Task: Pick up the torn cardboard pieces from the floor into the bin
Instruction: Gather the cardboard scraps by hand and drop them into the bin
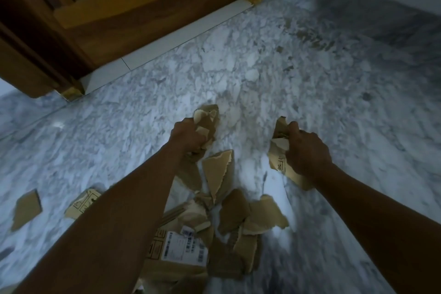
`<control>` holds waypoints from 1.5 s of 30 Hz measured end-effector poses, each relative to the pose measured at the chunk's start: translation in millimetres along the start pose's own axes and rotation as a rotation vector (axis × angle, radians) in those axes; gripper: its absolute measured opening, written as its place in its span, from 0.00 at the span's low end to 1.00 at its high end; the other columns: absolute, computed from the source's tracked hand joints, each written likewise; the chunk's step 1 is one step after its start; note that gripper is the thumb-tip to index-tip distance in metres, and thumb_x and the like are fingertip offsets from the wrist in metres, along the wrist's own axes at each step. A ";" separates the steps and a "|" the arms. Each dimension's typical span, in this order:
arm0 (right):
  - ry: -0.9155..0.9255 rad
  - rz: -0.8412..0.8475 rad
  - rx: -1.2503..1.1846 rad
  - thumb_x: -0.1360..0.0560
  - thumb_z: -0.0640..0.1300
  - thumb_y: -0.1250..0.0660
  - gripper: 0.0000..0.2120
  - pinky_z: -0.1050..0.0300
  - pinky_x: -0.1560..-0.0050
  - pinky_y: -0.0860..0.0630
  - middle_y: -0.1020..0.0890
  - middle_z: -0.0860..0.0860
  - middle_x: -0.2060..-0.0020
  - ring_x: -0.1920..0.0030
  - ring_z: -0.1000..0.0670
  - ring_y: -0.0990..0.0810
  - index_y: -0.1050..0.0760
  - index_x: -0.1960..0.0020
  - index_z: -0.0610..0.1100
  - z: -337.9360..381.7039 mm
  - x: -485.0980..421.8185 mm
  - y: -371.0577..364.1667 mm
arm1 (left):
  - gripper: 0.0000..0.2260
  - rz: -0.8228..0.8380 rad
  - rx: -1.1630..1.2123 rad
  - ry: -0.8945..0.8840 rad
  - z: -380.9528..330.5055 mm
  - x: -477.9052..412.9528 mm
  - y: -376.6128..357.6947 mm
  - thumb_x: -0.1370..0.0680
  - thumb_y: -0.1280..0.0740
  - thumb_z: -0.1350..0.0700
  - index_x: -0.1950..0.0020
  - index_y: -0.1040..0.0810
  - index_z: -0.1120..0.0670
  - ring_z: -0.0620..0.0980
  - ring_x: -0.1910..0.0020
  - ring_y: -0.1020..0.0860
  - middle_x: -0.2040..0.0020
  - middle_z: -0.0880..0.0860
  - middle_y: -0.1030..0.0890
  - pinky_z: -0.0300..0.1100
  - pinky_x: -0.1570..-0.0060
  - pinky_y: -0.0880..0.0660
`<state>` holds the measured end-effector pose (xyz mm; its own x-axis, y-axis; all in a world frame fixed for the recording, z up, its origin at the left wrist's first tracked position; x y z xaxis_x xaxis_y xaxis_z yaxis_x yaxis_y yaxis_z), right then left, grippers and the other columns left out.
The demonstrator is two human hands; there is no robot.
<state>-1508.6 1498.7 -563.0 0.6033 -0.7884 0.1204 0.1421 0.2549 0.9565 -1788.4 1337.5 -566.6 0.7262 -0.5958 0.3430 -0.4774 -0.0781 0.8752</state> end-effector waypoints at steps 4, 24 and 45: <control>-0.024 -0.025 -0.002 0.25 0.41 0.33 0.18 0.49 0.60 0.23 0.19 0.45 0.52 0.55 0.43 0.22 0.35 0.39 0.44 -7.1 2.6 1.9 | 0.24 0.001 0.272 -0.037 -2.9 4.8 24.8 0.32 0.23 0.52 0.38 0.21 0.57 0.58 0.48 0.19 0.47 0.58 0.18 0.49 0.51 0.20; -0.098 -0.111 -0.030 0.25 0.43 0.33 0.14 0.53 0.61 0.32 0.20 0.46 0.54 0.55 0.44 0.24 0.32 0.41 0.44 -21.6 16.6 5.2 | 0.35 0.100 0.009 0.056 12.5 11.6 -29.0 0.35 0.21 0.45 0.35 0.25 0.62 0.58 0.42 0.23 0.39 0.60 0.24 0.45 0.52 0.25; -0.136 -0.032 -0.305 0.29 0.57 0.26 0.22 0.53 0.57 0.28 0.22 0.48 0.55 0.56 0.45 0.23 0.29 0.44 0.44 -52.4 33.0 13.0 | 0.18 -0.141 0.362 -0.014 2.1 46.1 6.1 0.35 0.22 0.48 0.49 0.18 0.53 0.53 0.54 0.17 0.54 0.55 0.16 0.48 0.53 0.19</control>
<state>-1445.7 1505.3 -560.5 0.4872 -0.8611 0.1455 0.4004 0.3684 0.8391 -1758.9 1307.9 -546.2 0.7915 -0.5697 0.2215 -0.5191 -0.4352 0.7356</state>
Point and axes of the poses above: each hand's wrist, its own x-axis away from the middle knuckle, its own y-axis out of the back of the hand, z = x × y, the point moved 10 cm from there along -x, towards the middle knuckle
